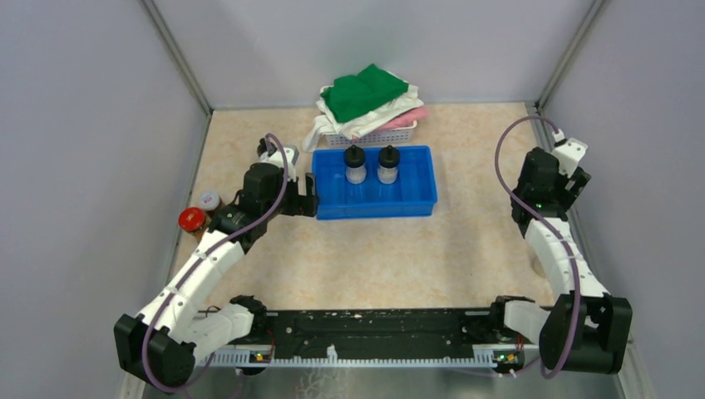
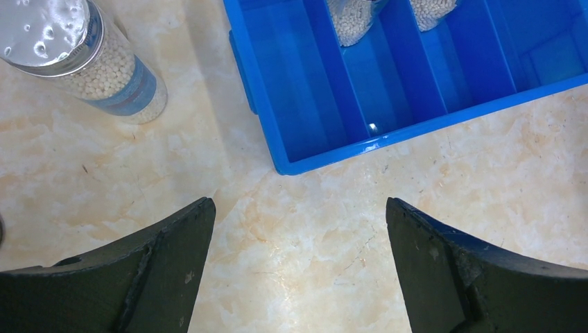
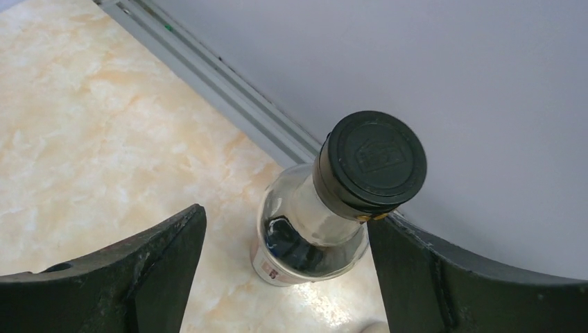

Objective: Organize the condiment bottles
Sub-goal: Pick up the bottle from the center of the board.

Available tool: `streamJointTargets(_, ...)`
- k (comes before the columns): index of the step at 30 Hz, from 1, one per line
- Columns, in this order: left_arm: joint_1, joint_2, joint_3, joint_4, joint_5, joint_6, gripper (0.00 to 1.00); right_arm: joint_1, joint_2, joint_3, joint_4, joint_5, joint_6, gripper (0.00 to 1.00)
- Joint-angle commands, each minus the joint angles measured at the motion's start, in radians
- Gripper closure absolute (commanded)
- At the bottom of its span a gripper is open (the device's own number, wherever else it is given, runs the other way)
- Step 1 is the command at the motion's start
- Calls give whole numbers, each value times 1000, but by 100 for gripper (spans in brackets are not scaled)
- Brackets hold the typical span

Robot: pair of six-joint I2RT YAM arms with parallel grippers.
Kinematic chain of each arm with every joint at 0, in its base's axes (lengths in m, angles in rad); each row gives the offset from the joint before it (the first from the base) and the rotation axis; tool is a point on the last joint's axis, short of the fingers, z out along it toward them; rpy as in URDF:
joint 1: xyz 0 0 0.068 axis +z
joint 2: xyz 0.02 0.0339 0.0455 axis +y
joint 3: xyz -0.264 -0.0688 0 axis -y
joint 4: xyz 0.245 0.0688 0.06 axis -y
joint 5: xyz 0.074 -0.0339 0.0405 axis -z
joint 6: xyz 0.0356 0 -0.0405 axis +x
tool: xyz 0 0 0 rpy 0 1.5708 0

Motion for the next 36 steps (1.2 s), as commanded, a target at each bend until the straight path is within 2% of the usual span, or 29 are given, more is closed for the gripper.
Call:
streamJointTargets(1,4,-16,-4,50,10,-6,1,-9,32,57,6,41,-6,16)
streamJointTargets(11,5,-14,-7,55,10,-4,1,-14,45,38,61,93,-36,25)
streamJointTargets(24,4,-6,-9,57,10,-4,1,-16,38,4,99,89,-14,57)
streamJointTargets(32,4,-3,-10,58,10,-4,1,-17,23,-1,81,92,-10,85)
streamJointTargets(36,4,-3,-10,57,10,-4,1,-17,-4,-14,60,98,9,86)
